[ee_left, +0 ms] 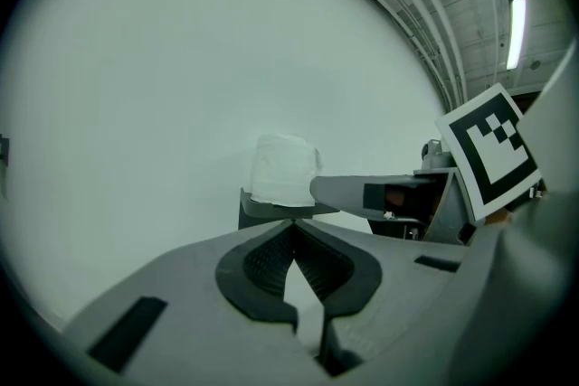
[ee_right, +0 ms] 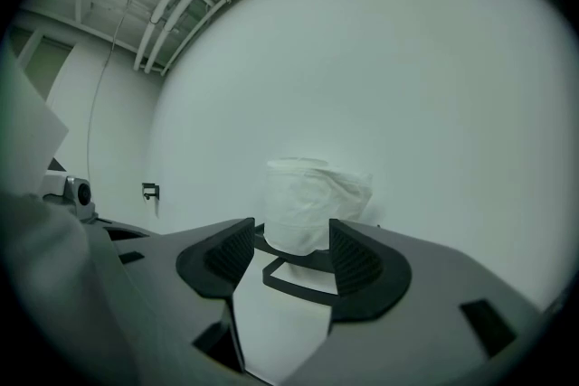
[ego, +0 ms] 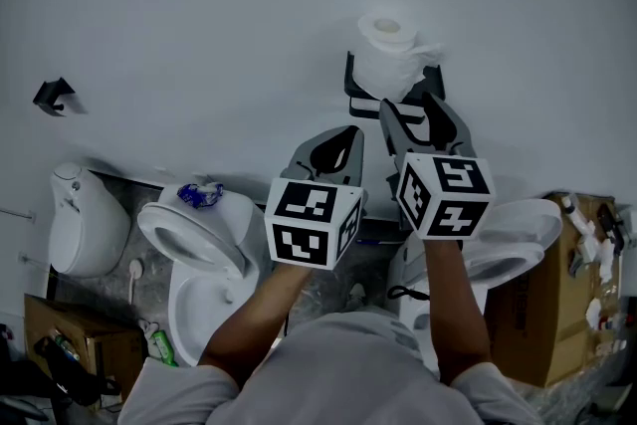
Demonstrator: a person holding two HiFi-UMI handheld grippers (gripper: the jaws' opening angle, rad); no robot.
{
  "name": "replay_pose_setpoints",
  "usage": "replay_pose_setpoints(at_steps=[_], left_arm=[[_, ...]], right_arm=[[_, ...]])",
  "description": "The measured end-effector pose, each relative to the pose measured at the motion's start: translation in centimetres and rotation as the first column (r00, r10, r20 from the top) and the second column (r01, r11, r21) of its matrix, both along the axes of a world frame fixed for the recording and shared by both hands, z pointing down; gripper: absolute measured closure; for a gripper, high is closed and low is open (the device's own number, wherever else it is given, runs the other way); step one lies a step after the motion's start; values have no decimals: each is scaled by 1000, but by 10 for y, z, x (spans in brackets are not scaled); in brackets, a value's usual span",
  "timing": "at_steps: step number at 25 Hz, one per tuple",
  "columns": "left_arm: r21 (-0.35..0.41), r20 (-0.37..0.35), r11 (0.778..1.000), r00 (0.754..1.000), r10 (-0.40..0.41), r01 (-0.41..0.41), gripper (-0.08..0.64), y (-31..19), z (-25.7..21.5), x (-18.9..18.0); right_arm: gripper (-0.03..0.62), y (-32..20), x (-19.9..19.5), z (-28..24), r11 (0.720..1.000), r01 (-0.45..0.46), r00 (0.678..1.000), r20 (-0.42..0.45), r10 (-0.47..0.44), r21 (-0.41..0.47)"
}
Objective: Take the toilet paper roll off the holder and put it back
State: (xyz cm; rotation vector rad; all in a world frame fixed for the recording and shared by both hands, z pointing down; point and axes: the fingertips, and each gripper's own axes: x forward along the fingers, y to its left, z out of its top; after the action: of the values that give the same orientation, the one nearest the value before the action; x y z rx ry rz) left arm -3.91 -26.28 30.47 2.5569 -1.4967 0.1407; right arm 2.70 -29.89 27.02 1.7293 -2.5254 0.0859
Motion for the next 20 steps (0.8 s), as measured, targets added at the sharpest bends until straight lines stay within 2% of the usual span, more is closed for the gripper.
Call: replay_pose_setpoints(at_steps=[3,12,20], left_arm=[[7,-1,1000,1000,6,-6,555,9,-3,3],[16,-3,1000,1000,27,-27,557,36,-5,14],[10,-4,999,999,46,-46,557,58,-1,21]], right_arm=[[352,12,2,2,1000,-4,1000,-6,4,1],[471,49,3,15,1000,-3,1000,-29,2,-12],[531,78,3,26,1000,-4,998,-56,3,-28]])
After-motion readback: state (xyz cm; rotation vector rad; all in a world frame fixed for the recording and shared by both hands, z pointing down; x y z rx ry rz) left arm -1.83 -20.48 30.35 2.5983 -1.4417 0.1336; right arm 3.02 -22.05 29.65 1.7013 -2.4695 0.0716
